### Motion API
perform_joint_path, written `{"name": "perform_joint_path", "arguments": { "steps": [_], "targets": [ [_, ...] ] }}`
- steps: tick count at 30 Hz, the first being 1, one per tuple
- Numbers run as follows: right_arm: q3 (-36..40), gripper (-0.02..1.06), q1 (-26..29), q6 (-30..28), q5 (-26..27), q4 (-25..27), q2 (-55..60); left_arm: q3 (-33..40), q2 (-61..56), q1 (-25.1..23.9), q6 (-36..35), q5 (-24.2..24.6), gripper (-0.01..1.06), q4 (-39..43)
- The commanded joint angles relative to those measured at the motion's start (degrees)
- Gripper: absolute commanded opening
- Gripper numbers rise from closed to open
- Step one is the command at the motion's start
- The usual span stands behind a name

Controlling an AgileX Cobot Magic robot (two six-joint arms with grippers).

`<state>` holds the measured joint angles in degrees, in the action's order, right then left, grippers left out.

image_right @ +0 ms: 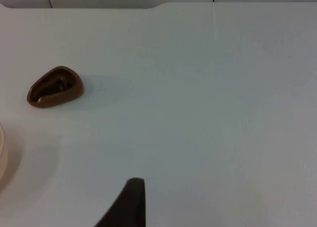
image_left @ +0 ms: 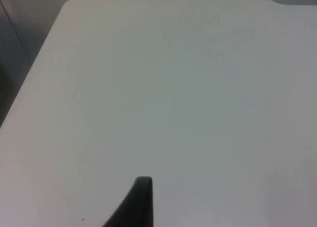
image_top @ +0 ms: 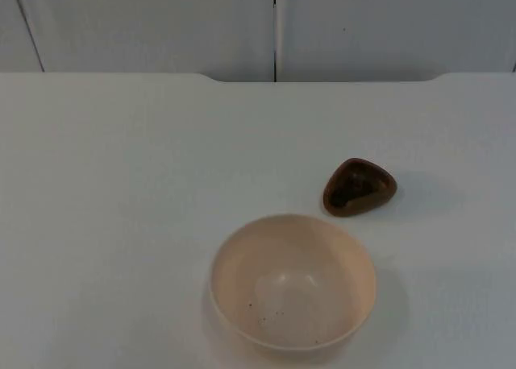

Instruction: Pick up the bowl with the left hand and pour the coffee beans from the cup into the bowl with the right hand.

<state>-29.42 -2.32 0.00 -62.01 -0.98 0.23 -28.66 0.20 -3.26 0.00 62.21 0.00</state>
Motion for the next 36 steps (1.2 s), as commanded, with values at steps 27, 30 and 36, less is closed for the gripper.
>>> {"name": "perform_joint_path", "arguments": {
  "steps": [27,30,36],
  "targets": [
    [-0.1,1.05,-0.1,-0.7,0.3,-0.3,-0.2,-3.8,18.4,-0.2,0.3,-13.2,1.05,-11.1],
    [-0.1,1.05,-0.1,-0.7,0.2,-0.3,-0.2,-3.8,20.6,-0.2,0.3,-14.3,1.05,-12.6],
    [-0.1,1.05,-0.1,-0.7,0.2,-0.3,-0.2,-3.8,24.7,-0.2,2.4,-15.9,1.05,-15.5]
  ]
}}
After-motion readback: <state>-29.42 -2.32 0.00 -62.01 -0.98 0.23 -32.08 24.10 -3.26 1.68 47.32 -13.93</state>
